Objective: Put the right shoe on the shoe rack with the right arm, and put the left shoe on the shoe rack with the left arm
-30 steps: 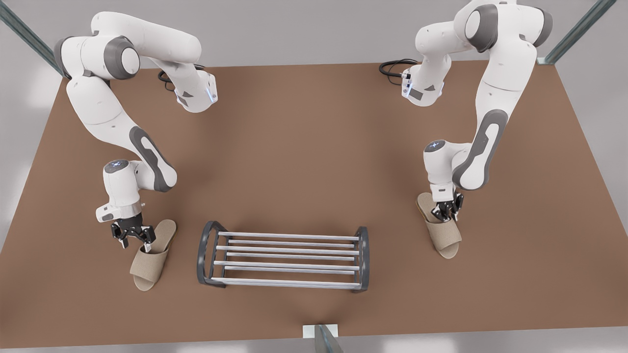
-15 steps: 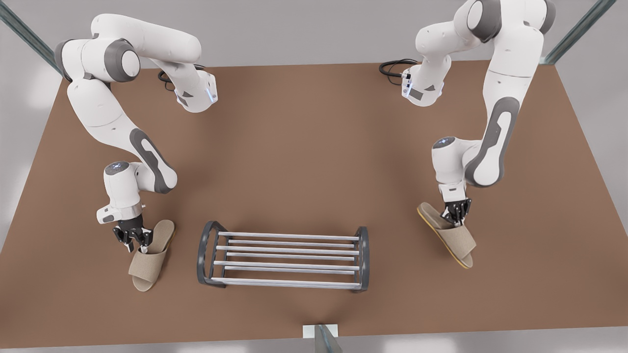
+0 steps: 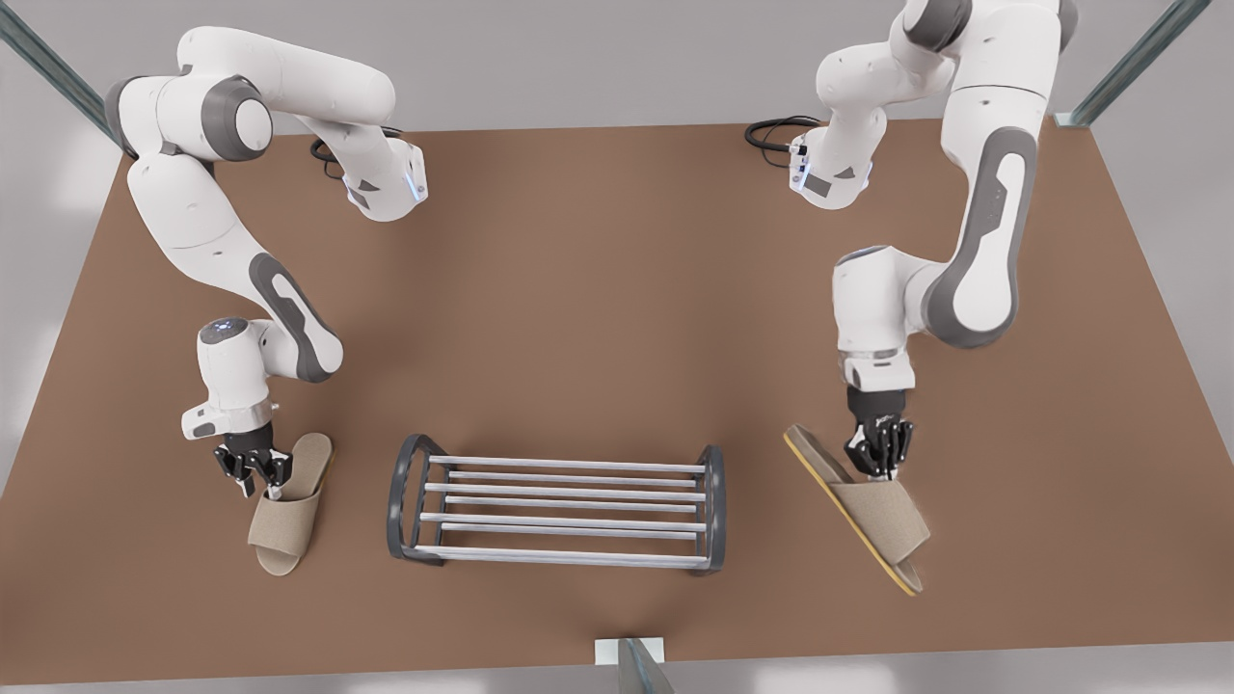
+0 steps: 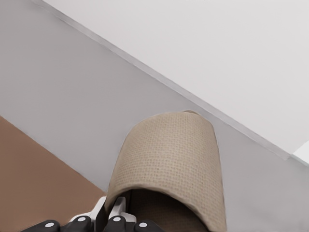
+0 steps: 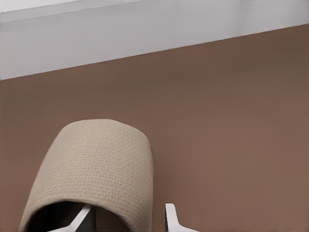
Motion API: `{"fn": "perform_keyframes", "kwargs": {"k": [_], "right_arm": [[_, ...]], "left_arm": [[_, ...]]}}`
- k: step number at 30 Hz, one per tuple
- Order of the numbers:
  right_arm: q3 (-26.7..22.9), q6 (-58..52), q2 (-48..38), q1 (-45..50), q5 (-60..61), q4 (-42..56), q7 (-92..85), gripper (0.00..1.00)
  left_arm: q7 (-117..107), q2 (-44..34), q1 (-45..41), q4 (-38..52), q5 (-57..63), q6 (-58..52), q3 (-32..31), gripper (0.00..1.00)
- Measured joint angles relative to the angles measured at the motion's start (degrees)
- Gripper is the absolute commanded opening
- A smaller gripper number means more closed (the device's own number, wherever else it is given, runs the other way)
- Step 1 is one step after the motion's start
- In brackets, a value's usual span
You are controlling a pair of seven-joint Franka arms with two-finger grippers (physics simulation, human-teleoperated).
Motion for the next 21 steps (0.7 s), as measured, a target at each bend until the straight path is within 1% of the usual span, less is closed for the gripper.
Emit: {"fn": "perform_keyframes", "kwargs": {"k": [2, 5, 8, 10, 12, 15, 21], "right_arm": [[-0.01, 0.00, 0.57, 0.11, 0.01, 0.29, 0.05, 0.65], [-0.01, 0.00, 1.68, 0.16, -0.20, 1.39, 0.11, 0.65], [-0.01, 0.00, 2.23, 0.12, -0.36, 2.08, 0.15, 0.65], [-0.01, 0.00, 2.39, 0.18, -0.29, 2.18, 0.17, 0.64], [-0.01, 0.00, 2.44, 0.19, -0.23, 2.20, 0.20, 0.51], [-0.01, -0.01, 2.37, 0.07, -0.17, 2.19, 0.23, 0.51], [0.48, -0.02, 2.32, -0.70, -0.08, 2.21, 0.43, 0.50]], "left_arm": [[2.75, 0.40, -3.86, 3.95, -6.16, -2.46, -0.13, 0.21], [7.43, 2.52, -13.54, 11.52, -15.65, -10.03, -0.18, 0.21], [11.52, 7.68, -22.83, 20.97, -21.00, -19.86, -0.13, 0.21], [13.91, 10.48, -27.81, 24.32, -23.35, -25.17, -0.08, 0.21], [15.91, 12.94, -31.90, 25.21, -25.08, -28.80, -0.07, 0.21], [18.46, 15.83, -34.27, 25.05, -23.63, -32.33, 0.33, 0.21], [22.70, 20.15, -34.04, 24.40, -14.76, -35.27, 0.50, 0.21]]}}
